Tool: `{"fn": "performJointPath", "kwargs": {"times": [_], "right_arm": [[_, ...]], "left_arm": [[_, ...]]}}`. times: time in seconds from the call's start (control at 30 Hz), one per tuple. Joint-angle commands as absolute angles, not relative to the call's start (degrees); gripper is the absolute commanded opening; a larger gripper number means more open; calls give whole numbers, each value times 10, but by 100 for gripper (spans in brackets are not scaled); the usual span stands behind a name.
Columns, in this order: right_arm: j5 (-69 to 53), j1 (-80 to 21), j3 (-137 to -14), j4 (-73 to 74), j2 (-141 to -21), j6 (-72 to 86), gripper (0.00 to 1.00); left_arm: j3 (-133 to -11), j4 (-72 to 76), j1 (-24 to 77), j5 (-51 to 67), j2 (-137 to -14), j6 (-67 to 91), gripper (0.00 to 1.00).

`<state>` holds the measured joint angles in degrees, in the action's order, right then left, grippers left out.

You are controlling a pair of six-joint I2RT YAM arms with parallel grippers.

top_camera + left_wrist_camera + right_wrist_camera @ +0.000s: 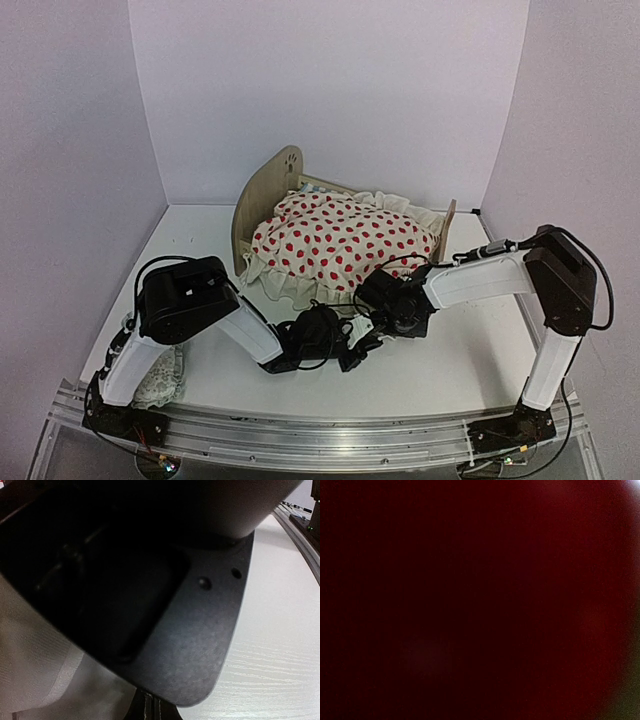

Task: Set up the pet bed
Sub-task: Tie the right ropes of the mattress at the bed frame base.

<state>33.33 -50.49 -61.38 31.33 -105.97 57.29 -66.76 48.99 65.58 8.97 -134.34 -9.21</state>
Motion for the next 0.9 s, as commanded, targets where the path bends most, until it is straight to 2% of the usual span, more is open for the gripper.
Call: {"fn": "performJointPath", "kwargs": {"times": [0.0,0.63,0.87], "right_arm": [[328,-499,-612,324,-1075,576,15],[277,-492,-669,306,-1061,521,17],[250,-492,-691,382,-1039,548,32]], "left_arm": [[-688,485,658,98,-1352,-101,0],[-691,485,658,103,-1357,-94,0],[-695,483,657,102,-1360,-94,0]]}}
